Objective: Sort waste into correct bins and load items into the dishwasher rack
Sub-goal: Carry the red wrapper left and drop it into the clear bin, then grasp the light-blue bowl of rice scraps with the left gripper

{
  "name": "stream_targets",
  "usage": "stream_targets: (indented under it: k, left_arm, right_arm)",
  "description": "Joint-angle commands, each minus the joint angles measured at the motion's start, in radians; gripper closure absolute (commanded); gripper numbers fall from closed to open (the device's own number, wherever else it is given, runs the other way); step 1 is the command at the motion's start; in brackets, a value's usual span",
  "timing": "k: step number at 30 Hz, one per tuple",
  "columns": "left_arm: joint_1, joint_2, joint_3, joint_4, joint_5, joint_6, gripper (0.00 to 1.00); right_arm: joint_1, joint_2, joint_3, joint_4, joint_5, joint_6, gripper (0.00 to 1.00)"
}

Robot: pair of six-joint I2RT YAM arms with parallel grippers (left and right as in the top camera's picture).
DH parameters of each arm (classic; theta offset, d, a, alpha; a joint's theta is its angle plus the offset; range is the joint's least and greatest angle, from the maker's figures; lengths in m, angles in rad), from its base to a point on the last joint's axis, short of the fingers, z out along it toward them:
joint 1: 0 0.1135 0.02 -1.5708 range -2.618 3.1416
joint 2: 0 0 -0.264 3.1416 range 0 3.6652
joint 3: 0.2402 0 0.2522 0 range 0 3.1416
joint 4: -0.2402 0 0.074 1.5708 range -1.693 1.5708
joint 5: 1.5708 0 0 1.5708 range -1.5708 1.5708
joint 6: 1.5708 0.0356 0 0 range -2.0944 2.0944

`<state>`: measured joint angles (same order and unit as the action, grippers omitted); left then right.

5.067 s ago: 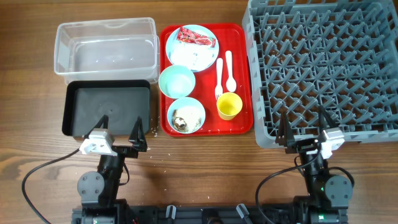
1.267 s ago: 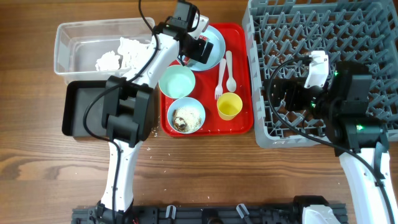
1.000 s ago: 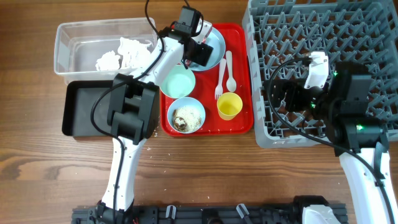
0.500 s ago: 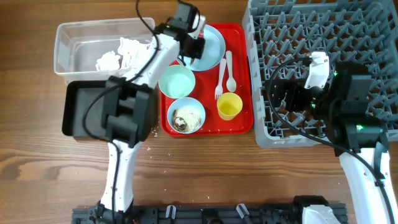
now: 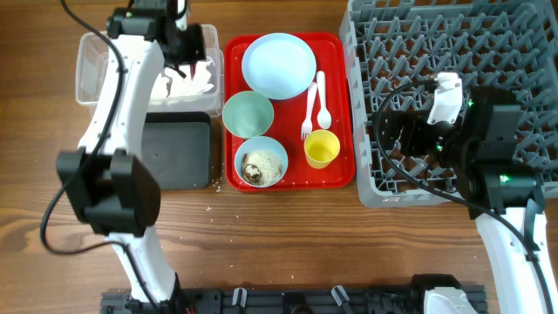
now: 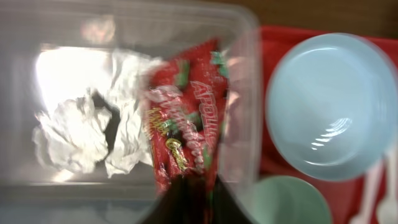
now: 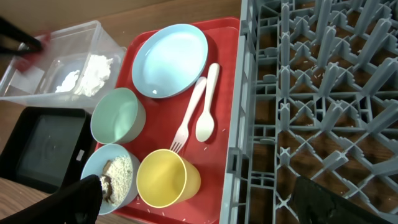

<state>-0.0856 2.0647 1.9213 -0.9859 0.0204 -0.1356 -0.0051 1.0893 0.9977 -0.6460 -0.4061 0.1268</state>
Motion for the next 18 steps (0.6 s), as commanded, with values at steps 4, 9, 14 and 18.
stream_targets:
  k: [4, 9, 14, 18]
  left_arm:
    - [0.038, 0.069, -0.037, 0.009, 0.013, -0.03, 0.17]
    - [0.008, -0.055, 0.019, -0.09, 0.24, -0.031, 0.1]
    - [-0.151, -0.16, 0.019, -0.204, 0.185, -0.201, 0.06]
    - [-0.292, -0.154, -0.042, -0.234, 0.183, -0.414, 0.06]
  right_arm:
    - [0.005, 0.007, 0.016, 0.004, 0.014, 0.006, 0.0]
    - [0.005, 0.007, 0.016, 0.002, 0.015, 0.006, 0.01]
    - [0.005, 0.007, 0.016, 0.002, 0.014, 0.006, 0.0]
    - [0.005, 0.007, 0.016, 0.001, 0.014, 0.007, 0.0]
